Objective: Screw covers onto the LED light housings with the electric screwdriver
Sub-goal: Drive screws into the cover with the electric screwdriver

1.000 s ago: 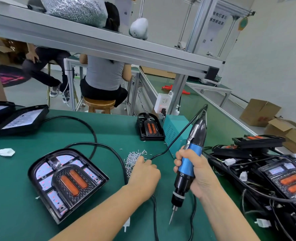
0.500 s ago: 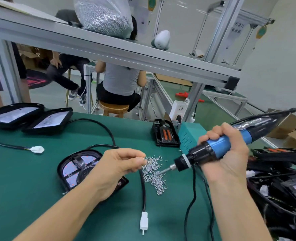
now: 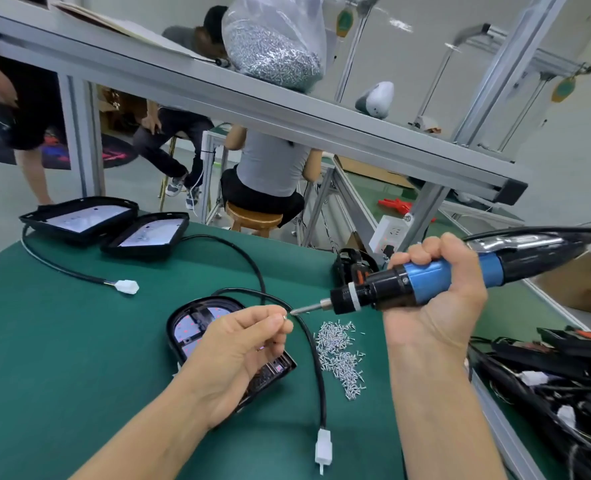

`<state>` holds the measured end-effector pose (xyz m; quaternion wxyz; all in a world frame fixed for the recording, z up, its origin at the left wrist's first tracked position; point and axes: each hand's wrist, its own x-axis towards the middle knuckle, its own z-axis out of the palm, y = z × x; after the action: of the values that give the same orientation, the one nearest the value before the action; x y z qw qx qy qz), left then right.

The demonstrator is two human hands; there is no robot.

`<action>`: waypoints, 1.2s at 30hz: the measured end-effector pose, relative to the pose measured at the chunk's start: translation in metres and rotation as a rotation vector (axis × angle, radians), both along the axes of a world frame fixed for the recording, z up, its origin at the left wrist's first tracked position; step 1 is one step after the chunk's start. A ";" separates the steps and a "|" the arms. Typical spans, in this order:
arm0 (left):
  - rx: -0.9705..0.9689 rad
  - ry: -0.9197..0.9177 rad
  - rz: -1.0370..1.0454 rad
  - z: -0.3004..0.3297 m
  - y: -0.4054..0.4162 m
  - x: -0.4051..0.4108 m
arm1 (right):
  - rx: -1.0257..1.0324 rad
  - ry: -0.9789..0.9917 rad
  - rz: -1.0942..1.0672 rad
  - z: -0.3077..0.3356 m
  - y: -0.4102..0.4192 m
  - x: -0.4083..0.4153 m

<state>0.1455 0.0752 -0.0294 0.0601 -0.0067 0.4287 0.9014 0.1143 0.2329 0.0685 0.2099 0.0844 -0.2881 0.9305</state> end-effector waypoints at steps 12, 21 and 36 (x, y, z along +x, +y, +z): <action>0.062 -0.006 0.036 -0.001 -0.003 0.002 | 0.014 0.015 0.036 -0.003 -0.014 0.000; -0.025 0.039 0.227 -0.006 0.001 0.000 | 0.008 0.062 0.025 -0.008 -0.020 0.000; -0.900 -0.365 0.346 -0.052 -0.092 -0.012 | 0.187 -0.011 0.000 -0.044 -0.010 -0.010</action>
<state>0.1335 -0.0165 -0.0816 -0.0251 -0.2599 0.7492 0.6087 0.1040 0.2230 0.0247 0.1995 0.0985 -0.3749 0.9000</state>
